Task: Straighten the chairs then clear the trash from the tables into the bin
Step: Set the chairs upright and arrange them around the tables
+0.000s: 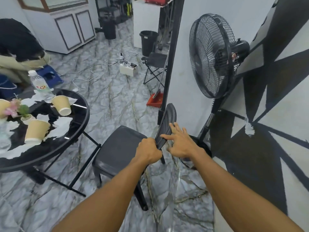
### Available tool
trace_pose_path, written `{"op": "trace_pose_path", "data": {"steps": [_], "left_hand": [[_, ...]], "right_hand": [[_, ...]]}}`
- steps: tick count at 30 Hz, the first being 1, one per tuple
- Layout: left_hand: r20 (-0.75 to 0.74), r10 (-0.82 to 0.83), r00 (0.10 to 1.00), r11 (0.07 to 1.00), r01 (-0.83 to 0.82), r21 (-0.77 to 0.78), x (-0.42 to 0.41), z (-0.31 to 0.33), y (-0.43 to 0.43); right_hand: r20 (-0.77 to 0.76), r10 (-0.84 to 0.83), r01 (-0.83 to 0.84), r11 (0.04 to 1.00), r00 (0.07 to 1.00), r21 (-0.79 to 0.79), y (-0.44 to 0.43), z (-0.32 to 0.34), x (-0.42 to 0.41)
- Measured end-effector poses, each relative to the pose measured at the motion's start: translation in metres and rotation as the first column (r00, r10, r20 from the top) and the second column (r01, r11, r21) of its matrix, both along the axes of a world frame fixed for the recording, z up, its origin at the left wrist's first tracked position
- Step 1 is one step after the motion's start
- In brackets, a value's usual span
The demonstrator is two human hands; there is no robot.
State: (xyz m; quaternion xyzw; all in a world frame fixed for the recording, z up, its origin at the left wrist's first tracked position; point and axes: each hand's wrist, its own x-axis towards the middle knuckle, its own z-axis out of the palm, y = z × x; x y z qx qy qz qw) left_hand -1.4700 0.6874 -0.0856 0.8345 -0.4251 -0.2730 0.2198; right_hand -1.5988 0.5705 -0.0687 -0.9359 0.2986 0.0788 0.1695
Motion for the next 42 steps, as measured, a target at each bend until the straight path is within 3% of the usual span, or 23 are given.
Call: {"op": "trace_pose_path", "data": {"steps": [5,11,16,23,27,33,42], "left_hand": [[0.070,0.069,0.995,0.994,-0.074,0.083,-0.011,-0.014,-0.017],[0.181,0.206,0.962,0.954,-0.239,0.183,-0.022,-0.023,-0.026],[0.237,0.283,0.930,0.916,-0.335,0.222,-0.027,-0.009,-0.039],[0.297,0.237,0.925,0.895,-0.327,0.303,-0.040,-0.003,-0.020],[0.326,0.315,0.891,0.863,-0.412,0.293,-0.029,-0.004,0.000],[0.381,0.370,0.847,0.807,-0.497,0.320,-0.032,-0.005,0.012],[0.248,0.542,0.803,0.799,-0.584,0.145,-0.015,-0.018,0.041]], "right_hand": [[0.000,0.250,-0.249,0.966,0.968,-0.073,-0.057,-0.001,0.021],[-0.029,0.501,-0.500,0.855,0.865,-0.136,-0.124,-0.022,0.064],[0.076,0.563,-0.547,0.822,0.823,-0.162,-0.141,-0.037,0.082],[0.134,0.665,-0.636,0.744,0.735,-0.206,-0.127,-0.050,0.082],[0.225,0.696,-0.652,0.718,0.682,-0.244,-0.106,-0.050,0.093],[0.216,0.725,-0.686,0.688,0.654,-0.234,-0.086,-0.049,0.103],[0.163,0.713,-0.681,0.700,0.682,-0.215,-0.065,-0.048,0.122]]}}
